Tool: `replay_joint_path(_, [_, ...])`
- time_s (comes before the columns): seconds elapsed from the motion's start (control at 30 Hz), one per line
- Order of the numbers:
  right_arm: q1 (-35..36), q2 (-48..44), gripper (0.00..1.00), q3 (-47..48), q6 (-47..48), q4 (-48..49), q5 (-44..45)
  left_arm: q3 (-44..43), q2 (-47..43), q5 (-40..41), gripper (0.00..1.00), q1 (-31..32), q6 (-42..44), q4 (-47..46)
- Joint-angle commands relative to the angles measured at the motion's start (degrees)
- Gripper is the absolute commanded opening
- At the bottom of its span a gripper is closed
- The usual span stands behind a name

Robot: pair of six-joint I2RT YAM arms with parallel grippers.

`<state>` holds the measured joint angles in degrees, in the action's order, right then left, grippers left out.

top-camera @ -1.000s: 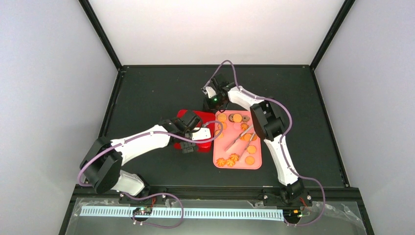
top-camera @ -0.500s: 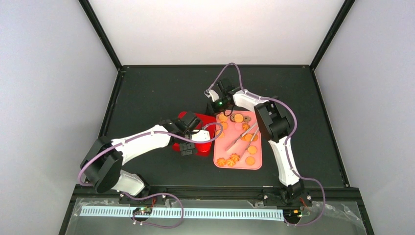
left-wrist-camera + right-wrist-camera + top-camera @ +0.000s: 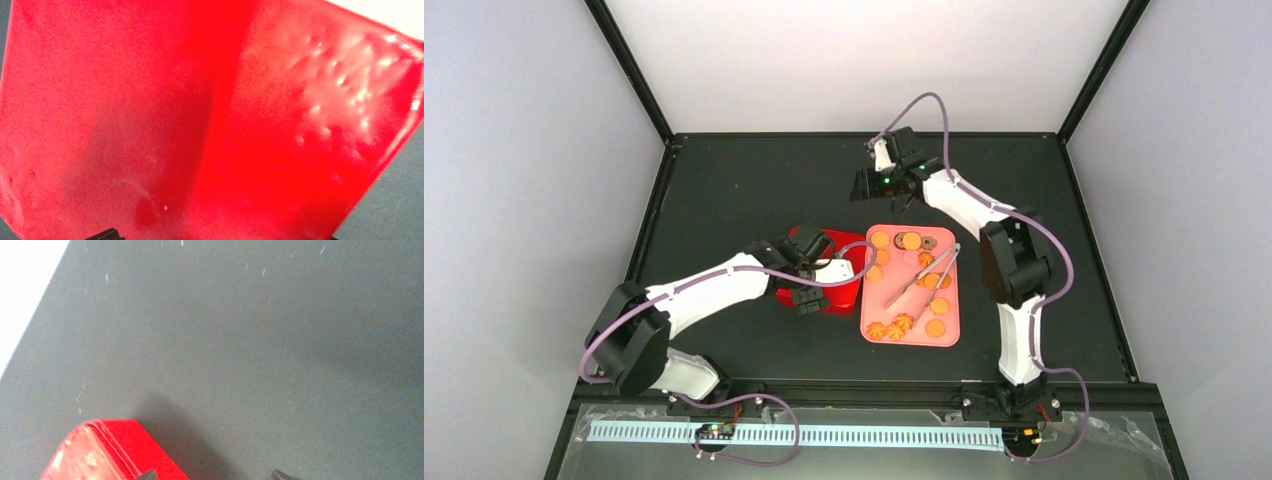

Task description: Pack the cookies

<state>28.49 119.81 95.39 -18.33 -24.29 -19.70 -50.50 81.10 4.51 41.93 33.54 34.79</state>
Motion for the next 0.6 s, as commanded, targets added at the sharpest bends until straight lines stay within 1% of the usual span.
replay_joint_path(0.0, [-0.37, -5.87, 0.60, -1.46, -1.71, 3.77, 7.41, -3.36, -2.86, -5.10, 0.99, -1.21, -0.79, 1.46])
replay_joint_path(0.1, [-0.37, -11.10, 0.60, -8.38, -2.39, 8.06, 9.31, -3.29, -3.76, -7.29, 0.99, -1.23, -0.56, 2.21])
replay_joint_path(0.17, [-0.37, -15.38, 0.58, -15.38, -3.53, 13.80, 6.75, -3.00, -3.40, -7.21, 0.99, -1.26, -0.49, 2.01])
replay_joint_path(0.27, [-0.21, -20.66, 0.48, -25.61, -5.61, 20.41, 0.67, -2.43, -2.90, -6.42, 0.99, -1.47, -0.48, 1.20])
replay_joint_path(0.37, [0.21, -25.16, 0.38, -34.14, -8.23, 28.13, -5.05, -3.36, -3.56, -7.98, 0.99, -2.76, -0.73, 2.05])
replay_joint_path(0.47, [1.73, -27.32, 0.33, -37.76, -8.34, 30.59, -8.44, -6.37, -3.60, -10.11, 0.99, -5.15, -0.77, 4.83])
replay_joint_path(0.57, [3.08, -26.38, 0.30, -38.07, -8.28, 31.02, -11.96, -9.33, -3.37, -13.67, 0.99, -9.38, -0.77, 8.40])
